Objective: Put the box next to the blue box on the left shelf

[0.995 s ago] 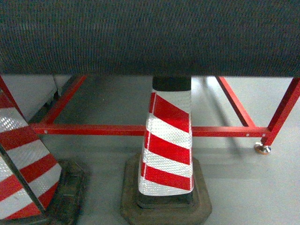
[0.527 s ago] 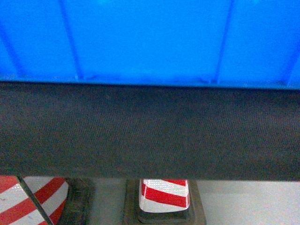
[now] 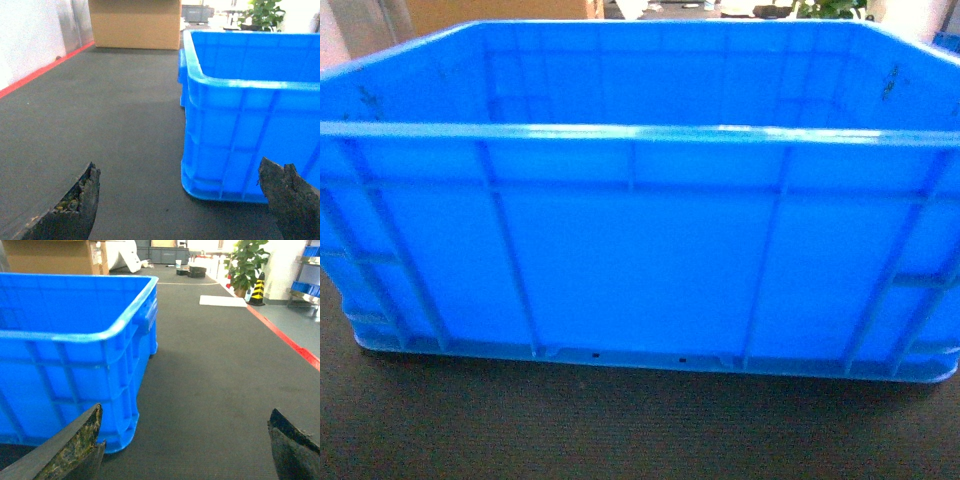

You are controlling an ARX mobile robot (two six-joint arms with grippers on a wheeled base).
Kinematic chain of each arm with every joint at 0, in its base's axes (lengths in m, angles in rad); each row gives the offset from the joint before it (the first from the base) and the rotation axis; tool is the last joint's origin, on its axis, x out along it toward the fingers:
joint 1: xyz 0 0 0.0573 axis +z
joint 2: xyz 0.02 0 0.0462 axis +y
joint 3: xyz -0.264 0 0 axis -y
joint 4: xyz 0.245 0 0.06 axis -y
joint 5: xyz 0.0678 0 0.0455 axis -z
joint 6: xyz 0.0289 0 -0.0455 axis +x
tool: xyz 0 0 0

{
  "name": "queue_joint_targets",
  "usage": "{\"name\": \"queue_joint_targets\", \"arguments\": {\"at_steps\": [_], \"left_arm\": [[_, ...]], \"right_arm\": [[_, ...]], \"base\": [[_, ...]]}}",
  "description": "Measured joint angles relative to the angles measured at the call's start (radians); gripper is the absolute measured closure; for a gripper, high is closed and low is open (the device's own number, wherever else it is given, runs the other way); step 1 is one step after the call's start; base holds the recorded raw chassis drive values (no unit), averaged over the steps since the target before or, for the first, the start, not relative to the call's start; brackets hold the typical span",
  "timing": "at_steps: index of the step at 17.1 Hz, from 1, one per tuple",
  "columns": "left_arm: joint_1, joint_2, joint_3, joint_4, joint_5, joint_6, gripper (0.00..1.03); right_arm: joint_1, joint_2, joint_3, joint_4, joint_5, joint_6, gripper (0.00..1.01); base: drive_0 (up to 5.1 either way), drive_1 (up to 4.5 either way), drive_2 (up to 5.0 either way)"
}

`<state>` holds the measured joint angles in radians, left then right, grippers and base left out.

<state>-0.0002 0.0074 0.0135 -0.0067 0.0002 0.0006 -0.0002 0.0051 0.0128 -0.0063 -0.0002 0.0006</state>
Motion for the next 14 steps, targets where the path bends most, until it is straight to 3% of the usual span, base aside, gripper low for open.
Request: {"name": "queue_joint_targets", "arguments": {"at_steps": [14], "left_arm": [[0.0,0.0,0.0,0.001,0.0,0.0,0.05]], "right_arm": [[0.0,0.0,0.0,0.001,0.0,-0.001,0.03]], "base": [[0.0,0.0,0.0]]}}
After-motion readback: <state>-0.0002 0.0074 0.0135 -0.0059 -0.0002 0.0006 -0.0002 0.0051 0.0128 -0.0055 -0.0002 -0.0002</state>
